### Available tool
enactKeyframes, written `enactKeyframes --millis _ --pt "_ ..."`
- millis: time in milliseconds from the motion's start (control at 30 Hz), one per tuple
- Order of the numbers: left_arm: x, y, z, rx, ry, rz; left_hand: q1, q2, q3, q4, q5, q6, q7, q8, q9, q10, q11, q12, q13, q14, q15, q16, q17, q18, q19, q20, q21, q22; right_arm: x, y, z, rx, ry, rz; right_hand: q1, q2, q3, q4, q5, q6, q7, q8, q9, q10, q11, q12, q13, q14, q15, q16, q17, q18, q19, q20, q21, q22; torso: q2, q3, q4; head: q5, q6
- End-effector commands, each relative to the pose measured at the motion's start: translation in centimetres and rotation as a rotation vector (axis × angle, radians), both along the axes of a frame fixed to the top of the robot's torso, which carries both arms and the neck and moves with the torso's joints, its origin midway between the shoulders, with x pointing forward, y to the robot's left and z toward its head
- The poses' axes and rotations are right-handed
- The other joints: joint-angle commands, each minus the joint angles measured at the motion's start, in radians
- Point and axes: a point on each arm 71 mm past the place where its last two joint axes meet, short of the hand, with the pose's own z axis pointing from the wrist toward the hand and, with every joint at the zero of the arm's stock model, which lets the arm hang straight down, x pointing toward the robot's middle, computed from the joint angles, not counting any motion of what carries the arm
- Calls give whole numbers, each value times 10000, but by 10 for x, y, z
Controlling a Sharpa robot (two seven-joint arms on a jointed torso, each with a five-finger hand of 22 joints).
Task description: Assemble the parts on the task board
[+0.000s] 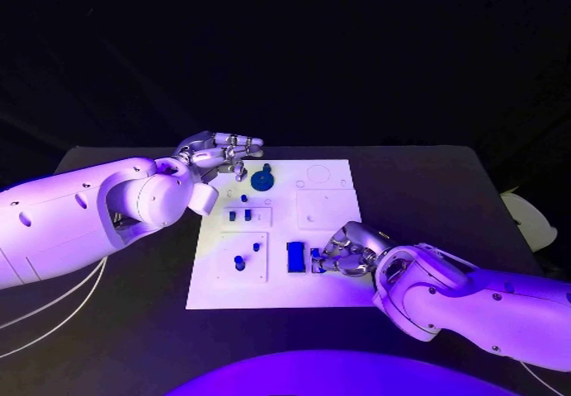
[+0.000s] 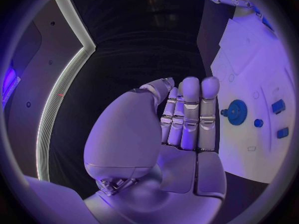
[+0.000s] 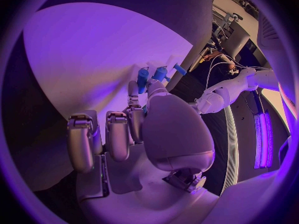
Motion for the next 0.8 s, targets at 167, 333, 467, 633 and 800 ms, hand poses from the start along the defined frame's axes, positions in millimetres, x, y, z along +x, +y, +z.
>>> enactKeyframes --millis 167,333,467,633,800 --pt "-1 -4 1 -103 44 -298 28 36 31 -42 23 49 -16 46 -2 -62 -14 61 11 -83 -5 42 -10 155 -29 59 -41 -12 0 3 -2 -53 162 205 -717 -27 -138 -13 -62 102 12 31 7 181 41 61 -440 886 -43 52 1800 -140 1044 -77 44 2627 3 3 6 23 -34" --pt "-1 -3 1 -87 54 -286 18 30 28 -40 23 29 -10 41 -7 -83 -8 60 8 -85 -1 48 -8 154 -26 59 -37 -6 0 3 -2 -49 160 183 -1118 -44 -394 -1 -121 109 24 36 26 178 51 42 -439 881 -35 42 1782 -140 1044 -68 44 2627 -2 -5 -9 83 -78" --pt "-1 -3 0 -81 63 -296 18 30 28 -40 23 29 -10 41 -7 -83 -8 60 8 -85 -1 48 -8 154 -26 59 -37 -6 0 3 -2 -33 142 158 -1341 -23 -584 -2 -516 98 34 39 43 163 61 2 -455 878 -26 34 1769 -140 1044 -60 44 2627 -3 -3 -6 72 -90" --pt "-2 -3 0 -73 67 -292 14 28 29 -40 24 15 -6 37 -11 -98 -4 59 6 -89 1 47 -13 153 -28 59 -40 -7 0 2 -1 -31 95 141 -1440 13 -694 -5 -820 89 35 42 57 151 66 -30 -470 874 -24 23 1751 -140 1044 -55 44 2627 -10 -2 -10 53 -74" --pt "-1 -2 0 -38 59 -270 14 28 29 -40 24 15 -6 37 -11 -98 -4 59 6 -89 1 47 -13 153 -28 59 -40 -7 0 -1 0 -68 -41 251 -1256 51 -683 -69 -767 70 23 43 69 148 55 -32 -465 873 -29 21 1749 -140 1044 -56 44 2627 -12 0 -11 54 -63"
